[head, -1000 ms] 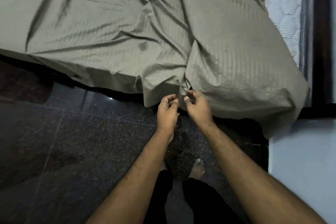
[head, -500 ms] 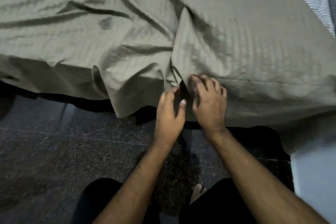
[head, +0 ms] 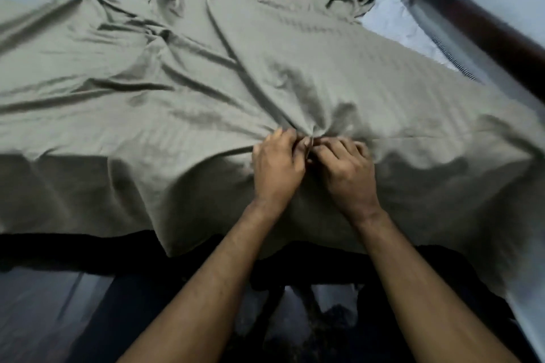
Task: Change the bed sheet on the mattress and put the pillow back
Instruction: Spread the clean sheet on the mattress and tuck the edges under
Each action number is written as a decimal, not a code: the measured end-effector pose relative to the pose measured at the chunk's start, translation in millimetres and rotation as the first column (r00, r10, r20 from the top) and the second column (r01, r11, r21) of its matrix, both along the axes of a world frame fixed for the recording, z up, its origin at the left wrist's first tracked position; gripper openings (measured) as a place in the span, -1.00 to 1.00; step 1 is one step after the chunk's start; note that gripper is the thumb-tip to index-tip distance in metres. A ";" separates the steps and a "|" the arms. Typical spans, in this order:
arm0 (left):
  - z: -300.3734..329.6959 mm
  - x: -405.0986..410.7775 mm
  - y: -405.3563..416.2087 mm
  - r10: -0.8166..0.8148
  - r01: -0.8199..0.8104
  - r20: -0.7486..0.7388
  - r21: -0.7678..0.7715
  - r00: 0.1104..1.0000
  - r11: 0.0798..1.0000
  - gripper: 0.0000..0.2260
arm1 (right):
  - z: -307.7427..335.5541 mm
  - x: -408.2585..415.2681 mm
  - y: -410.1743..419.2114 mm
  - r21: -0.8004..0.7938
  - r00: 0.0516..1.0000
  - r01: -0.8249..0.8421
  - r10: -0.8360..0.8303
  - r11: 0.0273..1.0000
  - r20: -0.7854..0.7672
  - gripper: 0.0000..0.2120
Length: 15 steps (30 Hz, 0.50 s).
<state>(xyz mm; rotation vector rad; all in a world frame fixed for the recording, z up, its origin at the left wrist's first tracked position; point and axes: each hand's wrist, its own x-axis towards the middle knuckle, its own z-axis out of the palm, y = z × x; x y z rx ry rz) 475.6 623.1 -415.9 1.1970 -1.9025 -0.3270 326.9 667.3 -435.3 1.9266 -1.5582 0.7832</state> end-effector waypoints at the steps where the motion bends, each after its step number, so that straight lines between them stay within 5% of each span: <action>1: 8.3 -8.3 3.2 -0.053 0.054 -0.059 0.017 0.997 0.998 -0.79 | 7.0 -3.5 4.6 -0.008 1.000 0.012 -0.012 1.000 0.019 -0.91; 8: 40.1 -61.9 -16.9 -0.347 0.374 -0.213 0.100 0.913 0.922 -0.85 | 33.2 -81.3 27.5 -0.013 0.919 0.251 -0.235 0.968 0.317 -0.94; 12: 30.0 -89.5 -6.6 -0.365 0.368 -0.053 0.054 0.929 0.928 -0.85 | 26.0 -113.3 47.9 -0.037 0.820 0.319 -0.256 0.947 0.512 -0.88; 15: 41.1 -97.3 -15.9 -0.340 0.344 -0.104 0.017 0.935 0.939 -0.85 | 19.5 -116.3 56.4 -0.036 0.779 0.263 -0.190 0.964 0.597 -0.85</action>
